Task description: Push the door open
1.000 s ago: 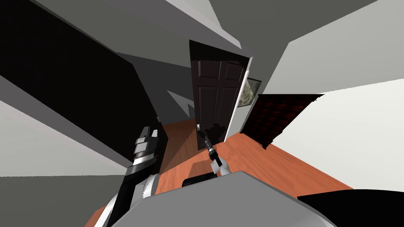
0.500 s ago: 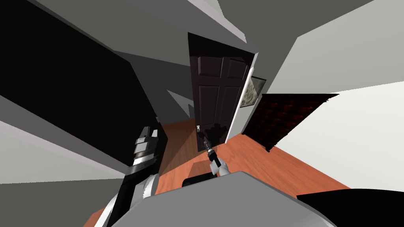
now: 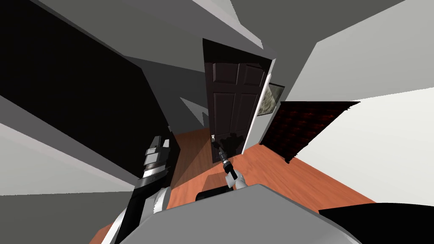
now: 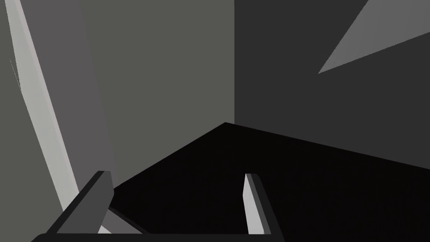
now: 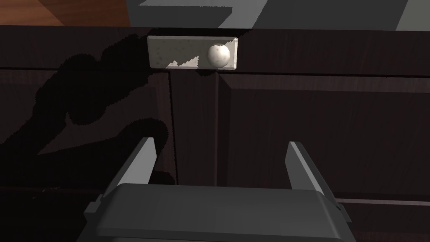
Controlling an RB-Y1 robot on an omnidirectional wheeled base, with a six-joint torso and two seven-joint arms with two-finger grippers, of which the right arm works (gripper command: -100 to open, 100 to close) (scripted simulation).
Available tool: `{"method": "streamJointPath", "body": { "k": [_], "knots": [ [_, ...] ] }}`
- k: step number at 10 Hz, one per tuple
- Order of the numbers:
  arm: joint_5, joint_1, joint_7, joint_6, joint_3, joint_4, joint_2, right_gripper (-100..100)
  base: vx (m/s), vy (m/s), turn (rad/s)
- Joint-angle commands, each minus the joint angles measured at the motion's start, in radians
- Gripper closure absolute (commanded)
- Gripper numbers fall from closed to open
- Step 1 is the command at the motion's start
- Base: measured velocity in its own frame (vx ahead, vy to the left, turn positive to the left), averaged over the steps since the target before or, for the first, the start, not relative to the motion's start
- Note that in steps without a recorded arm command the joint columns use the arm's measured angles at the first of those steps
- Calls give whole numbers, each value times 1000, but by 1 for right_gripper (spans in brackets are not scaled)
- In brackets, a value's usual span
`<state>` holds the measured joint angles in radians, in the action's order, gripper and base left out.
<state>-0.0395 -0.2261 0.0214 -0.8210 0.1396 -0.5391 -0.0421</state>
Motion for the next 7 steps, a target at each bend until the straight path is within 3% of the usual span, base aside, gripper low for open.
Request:
{"method": "streamJointPath", "body": {
  "k": [1, 7],
  "knots": [
    [-1, 0, 1, 0, 1, 0, 3, -100, 105, -89, -39],
    [-3, 2, 3, 0, 5, -2, 17, -100, 232, -137, -28]
  ]
}}
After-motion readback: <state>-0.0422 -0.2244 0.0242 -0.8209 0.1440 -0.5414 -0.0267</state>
